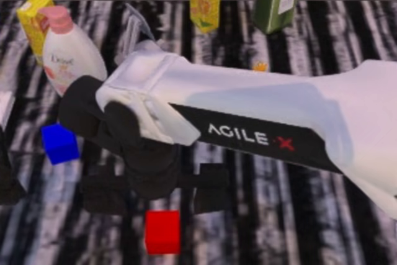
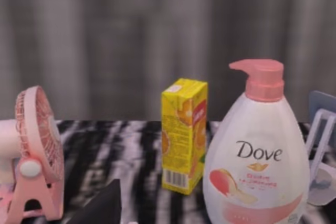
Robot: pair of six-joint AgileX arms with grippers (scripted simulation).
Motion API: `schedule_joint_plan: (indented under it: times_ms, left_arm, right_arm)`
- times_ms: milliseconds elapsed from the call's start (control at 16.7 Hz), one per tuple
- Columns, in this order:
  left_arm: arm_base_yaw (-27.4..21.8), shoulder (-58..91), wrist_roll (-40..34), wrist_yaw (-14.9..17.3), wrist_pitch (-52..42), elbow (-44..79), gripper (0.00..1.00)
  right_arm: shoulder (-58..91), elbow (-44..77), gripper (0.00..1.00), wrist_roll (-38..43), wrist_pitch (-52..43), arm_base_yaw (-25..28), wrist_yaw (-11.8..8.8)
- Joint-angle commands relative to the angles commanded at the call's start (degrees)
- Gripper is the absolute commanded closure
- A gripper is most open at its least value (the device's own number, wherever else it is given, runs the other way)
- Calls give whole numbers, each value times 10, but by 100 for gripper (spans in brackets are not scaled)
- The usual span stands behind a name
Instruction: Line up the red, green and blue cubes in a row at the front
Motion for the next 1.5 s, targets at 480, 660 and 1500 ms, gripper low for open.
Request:
schedule_joint_plan:
  times_ms: [480, 660, 1500]
  left_arm:
    - [-17, 76, 11, 1, -47, 75, 0]
    - [-38, 187, 27, 1, -109, 178, 0]
    - [-165, 992, 124, 0, -513, 772, 0]
  right_arm:
    - [-81, -69, 0, -48, 46, -39, 18]
    - [-189, -167, 0, -107, 100, -89, 36]
    - [-953, -881, 0, -475, 447, -445, 38]
